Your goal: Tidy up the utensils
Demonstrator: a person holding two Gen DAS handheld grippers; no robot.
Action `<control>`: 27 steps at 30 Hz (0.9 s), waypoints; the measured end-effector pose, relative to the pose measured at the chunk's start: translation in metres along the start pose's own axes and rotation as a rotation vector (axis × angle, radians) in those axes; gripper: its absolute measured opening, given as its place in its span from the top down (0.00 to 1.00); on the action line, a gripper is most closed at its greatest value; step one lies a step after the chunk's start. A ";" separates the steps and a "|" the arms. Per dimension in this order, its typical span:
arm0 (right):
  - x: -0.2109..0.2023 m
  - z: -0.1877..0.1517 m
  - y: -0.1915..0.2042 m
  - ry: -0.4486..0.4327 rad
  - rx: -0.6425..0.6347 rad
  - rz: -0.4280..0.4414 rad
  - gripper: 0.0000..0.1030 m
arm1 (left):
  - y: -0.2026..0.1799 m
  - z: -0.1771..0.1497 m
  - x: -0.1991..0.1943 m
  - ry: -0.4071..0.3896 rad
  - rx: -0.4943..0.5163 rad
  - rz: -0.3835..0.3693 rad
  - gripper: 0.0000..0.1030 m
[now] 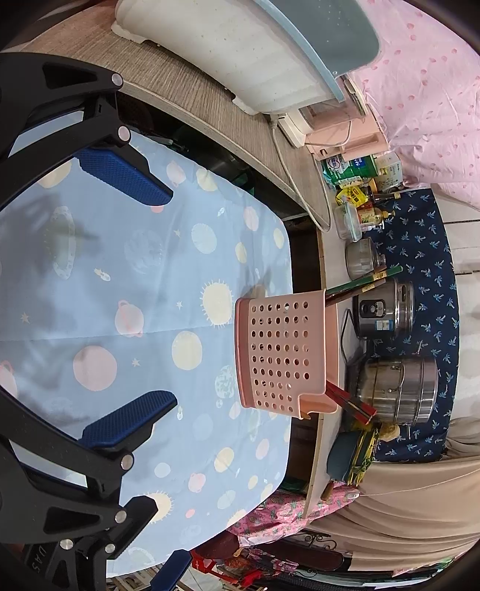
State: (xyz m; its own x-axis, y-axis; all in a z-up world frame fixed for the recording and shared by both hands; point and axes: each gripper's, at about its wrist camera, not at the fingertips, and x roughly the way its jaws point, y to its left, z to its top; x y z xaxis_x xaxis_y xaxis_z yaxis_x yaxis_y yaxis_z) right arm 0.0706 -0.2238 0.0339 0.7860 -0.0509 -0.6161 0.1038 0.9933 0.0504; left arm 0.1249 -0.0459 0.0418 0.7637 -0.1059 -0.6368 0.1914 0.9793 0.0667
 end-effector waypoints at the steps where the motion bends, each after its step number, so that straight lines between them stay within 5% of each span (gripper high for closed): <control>1: 0.001 0.000 0.000 0.001 -0.001 0.000 0.12 | 0.000 0.000 0.001 0.001 -0.001 0.000 0.07; 27: 0.016 0.010 0.003 0.010 0.012 -0.013 0.12 | -0.002 0.012 0.014 -0.011 -0.002 0.020 0.07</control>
State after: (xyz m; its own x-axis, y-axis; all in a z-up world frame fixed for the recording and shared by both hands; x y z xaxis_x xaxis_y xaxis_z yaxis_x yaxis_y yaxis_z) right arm 0.0893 -0.2228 0.0320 0.7787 -0.0626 -0.6243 0.1215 0.9912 0.0522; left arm 0.1422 -0.0514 0.0420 0.7744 -0.0879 -0.6266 0.1744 0.9816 0.0779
